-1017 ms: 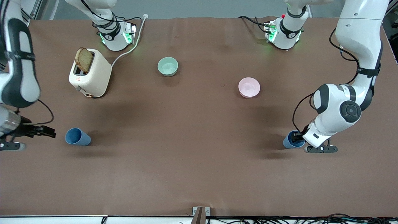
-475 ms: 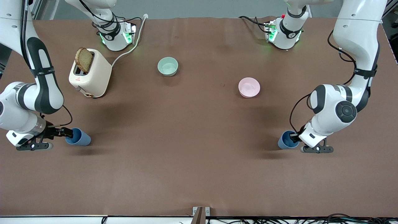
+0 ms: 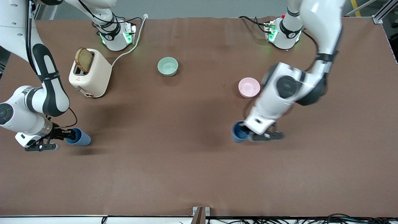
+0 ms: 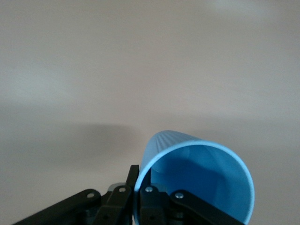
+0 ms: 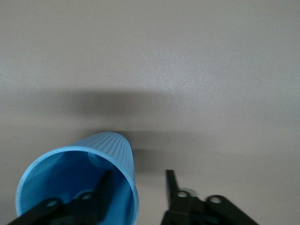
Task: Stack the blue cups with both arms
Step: 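Carry the cup with the left gripper toward the table middle while the right gripper lifts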
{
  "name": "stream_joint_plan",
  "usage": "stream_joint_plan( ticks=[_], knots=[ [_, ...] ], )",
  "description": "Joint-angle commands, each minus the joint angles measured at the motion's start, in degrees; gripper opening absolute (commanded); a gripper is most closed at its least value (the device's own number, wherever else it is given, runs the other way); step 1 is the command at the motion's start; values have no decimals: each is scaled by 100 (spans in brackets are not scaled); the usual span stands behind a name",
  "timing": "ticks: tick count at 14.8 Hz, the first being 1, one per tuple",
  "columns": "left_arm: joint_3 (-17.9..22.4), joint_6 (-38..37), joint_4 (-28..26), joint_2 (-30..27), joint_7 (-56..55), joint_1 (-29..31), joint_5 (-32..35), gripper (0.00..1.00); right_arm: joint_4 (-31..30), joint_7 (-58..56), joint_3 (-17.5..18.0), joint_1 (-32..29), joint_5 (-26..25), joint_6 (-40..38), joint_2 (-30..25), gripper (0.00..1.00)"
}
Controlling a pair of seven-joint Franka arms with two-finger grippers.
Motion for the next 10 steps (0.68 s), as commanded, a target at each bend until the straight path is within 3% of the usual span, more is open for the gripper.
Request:
stream_joint_plan(
  ticks=[1,5,7,8,9,10],
  knots=[
    [137,-94,941,1028,-875,-709,45,0,-10,-91,46,-60,134,13,-40,1],
    [128,-15,1241,1504,-1009,-1017,133,0,367,-118,64,-16,134,-424,-101,1],
    [172,11,1250,1627,-1009,-1089,150,2,1024,-109,81,45,143,-1239,-145,1],
    [172,12,1250,1654,-1009,-1098,150,8,1349,-83,99,54,169,-1653,-145,1],
    [172,12,1250,1663,-1009,-1089,142,32,1631,-65,99,98,239,-1900,-145,1],
    [172,12,1250,1663,-1009,-1089,142,75,1851,-22,90,177,388,-2120,-145,1]
  ],
)
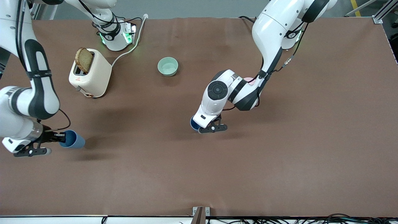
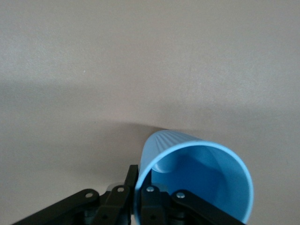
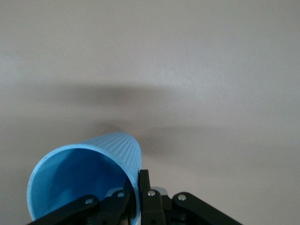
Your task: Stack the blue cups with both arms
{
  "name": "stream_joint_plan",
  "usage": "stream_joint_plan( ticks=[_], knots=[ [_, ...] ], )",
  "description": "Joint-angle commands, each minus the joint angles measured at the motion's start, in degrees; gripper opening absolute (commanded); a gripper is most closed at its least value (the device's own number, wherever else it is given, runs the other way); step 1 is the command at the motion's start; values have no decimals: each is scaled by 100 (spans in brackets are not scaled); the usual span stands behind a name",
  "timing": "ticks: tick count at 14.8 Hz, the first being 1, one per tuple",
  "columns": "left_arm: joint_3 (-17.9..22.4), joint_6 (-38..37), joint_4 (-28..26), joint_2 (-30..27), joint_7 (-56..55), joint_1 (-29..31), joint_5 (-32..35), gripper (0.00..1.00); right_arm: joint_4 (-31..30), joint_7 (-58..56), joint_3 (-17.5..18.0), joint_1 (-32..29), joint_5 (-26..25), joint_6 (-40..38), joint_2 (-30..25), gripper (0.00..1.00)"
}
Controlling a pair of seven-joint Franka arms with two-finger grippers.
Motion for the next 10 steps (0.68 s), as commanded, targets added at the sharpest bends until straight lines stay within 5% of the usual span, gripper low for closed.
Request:
stream_joint_plan(
  ticks=[1,5,10],
  knots=[
    [110,-58,181,26,33,-90,131,100,608,63,14,151,425,-651,-82,1],
    [416,-617,356,-806,77,164,255,100,688,1080,5,870,655,-951,-372,1],
    [514,-1908,330,-2301,1682,1349,264,100,758,3653,5,2592,620,-1004,-460,1]
  ],
)
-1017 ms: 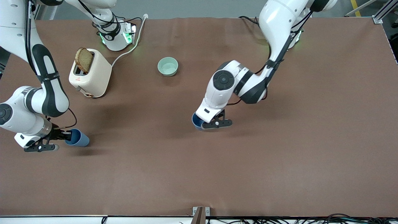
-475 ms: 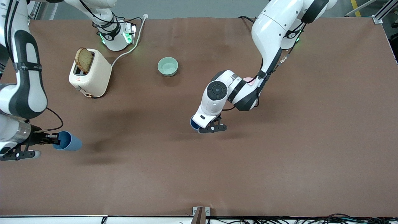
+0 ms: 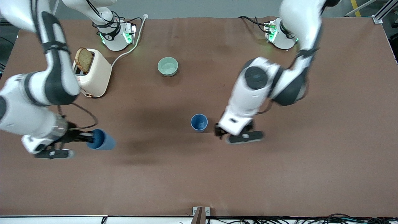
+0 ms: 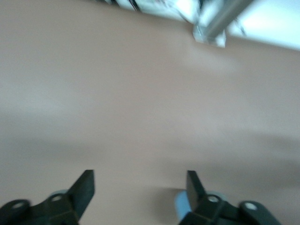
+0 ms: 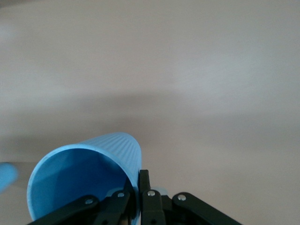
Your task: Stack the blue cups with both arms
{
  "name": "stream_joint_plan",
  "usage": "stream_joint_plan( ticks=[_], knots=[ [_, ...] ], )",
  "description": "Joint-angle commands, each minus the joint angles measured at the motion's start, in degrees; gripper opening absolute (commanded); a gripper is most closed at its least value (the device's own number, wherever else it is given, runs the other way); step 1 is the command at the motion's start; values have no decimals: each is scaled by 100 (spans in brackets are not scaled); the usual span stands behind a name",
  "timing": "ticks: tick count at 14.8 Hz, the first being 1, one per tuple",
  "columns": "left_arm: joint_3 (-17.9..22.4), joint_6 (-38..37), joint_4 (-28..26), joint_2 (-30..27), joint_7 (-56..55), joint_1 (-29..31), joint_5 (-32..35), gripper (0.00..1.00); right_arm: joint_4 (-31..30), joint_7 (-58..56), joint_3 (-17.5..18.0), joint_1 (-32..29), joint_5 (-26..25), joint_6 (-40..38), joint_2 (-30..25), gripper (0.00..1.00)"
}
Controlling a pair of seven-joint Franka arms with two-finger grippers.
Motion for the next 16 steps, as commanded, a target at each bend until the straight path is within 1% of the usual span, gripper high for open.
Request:
stream_joint_plan(
  ticks=[1,4,5,6,8,9,10,11,14,15,16],
  knots=[
    [-58,-807,-322,-900,912,673,0,100,89,1522,-79,993,-13,-18,-65,1],
    [-67,-1677,-348,-1515,2133,1279,-27,100,301,2764,-79,1899,-13,53,83,1],
    [-76,-1967,-348,-1631,2564,1586,-193,100,301,2993,-79,2137,-13,123,119,1],
    [-76,-2188,-348,-1789,2994,1824,-482,100,301,3187,-79,2339,-13,193,198,1],
    [-41,-2514,-383,-2018,3393,1984,-625,100,301,3469,-79,2604,-13,360,364,1],
    [-40,-2550,-601,-2254,3446,2063,-608,100,301,3549,-79,2744,-13,535,479,1],
    [-58,-2516,-1091,-2639,3490,2160,-616,100,301,3549,-79,2772,-13,658,558,1],
    [-136,-2472,-1470,-2939,3578,2343,-608,100,301,3549,-79,2772,-13,686,602,1],
    [-488,-2471,-2016,-3432,3640,2705,-590,100,301,3541,-79,2790,-4,703,725,1],
    [-637,-2463,-2097,-3512,3562,2740,-573,100,301,3514,-79,2798,-4,703,726,1],
    [-638,-2471,-2106,-3522,3491,2732,-564,100,301,3523,-79,2799,-4,703,726,1]
  ],
)
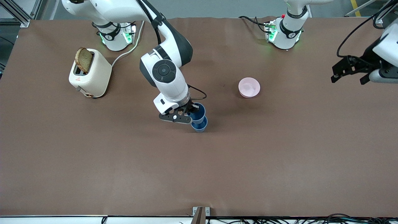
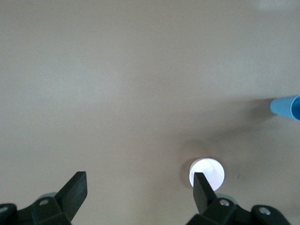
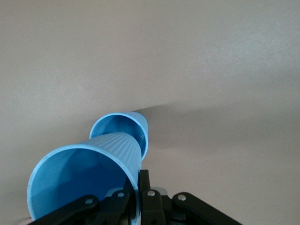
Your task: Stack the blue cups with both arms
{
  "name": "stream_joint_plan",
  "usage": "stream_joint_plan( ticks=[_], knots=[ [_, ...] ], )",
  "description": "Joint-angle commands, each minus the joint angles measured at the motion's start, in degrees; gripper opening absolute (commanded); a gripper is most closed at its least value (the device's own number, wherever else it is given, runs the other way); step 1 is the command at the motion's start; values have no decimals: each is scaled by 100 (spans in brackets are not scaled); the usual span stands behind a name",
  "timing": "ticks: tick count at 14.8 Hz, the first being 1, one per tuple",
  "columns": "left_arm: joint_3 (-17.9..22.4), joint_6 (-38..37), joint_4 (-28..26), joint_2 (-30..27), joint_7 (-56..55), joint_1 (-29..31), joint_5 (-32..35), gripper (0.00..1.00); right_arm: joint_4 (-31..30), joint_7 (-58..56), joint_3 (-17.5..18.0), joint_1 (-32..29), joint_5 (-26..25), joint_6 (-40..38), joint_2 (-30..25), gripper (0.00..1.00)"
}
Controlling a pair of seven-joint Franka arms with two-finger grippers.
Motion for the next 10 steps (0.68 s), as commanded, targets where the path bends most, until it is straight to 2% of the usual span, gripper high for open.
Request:
stream_joint_plan(
  ticks=[1,10],
  knots=[
    [-165,86,-375,-305,-115,90,-21,100,92,49,-21,43,7,-30,34,1],
    [-139,-143,20,-217,-309,117,-12,100,92,-22,-21,104,-1,259,201,1]
  ],
)
